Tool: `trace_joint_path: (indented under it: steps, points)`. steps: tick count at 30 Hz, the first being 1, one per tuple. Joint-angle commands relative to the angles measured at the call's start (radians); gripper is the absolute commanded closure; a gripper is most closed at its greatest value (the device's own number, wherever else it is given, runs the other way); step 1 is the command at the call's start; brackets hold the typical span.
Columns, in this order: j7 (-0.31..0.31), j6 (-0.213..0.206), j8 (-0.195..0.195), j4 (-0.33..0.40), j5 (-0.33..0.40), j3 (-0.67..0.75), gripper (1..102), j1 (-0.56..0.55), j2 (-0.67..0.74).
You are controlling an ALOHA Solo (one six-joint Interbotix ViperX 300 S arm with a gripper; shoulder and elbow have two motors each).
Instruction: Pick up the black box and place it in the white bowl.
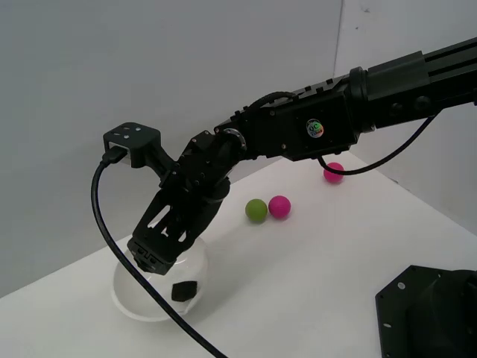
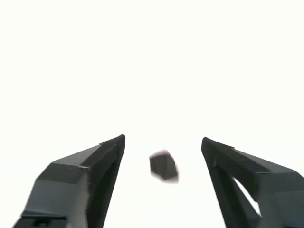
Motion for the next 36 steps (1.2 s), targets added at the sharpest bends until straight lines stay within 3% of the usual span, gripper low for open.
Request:
trace_joint_path:
  steps: [1,17,26,28,34,36]
  points:
    - [0.005,-0.011,0.003,-0.012,-0.021,0.034,11,-0.012,0.028]
    - [0.011,-0.011,0.003,-0.012,-0.021,0.133,11,-0.012,0.124]
    - [0.051,-0.006,0.008,-0.009,-0.018,0.181,13,-0.002,0.172]
    - [0.057,0.0,0.011,-0.003,-0.012,0.192,19,0.018,0.184]
    - [0.058,0.005,0.032,0.044,0.035,0.255,69,0.091,0.247]
    - [0.058,0.006,0.038,0.064,0.054,0.276,80,0.121,0.27]
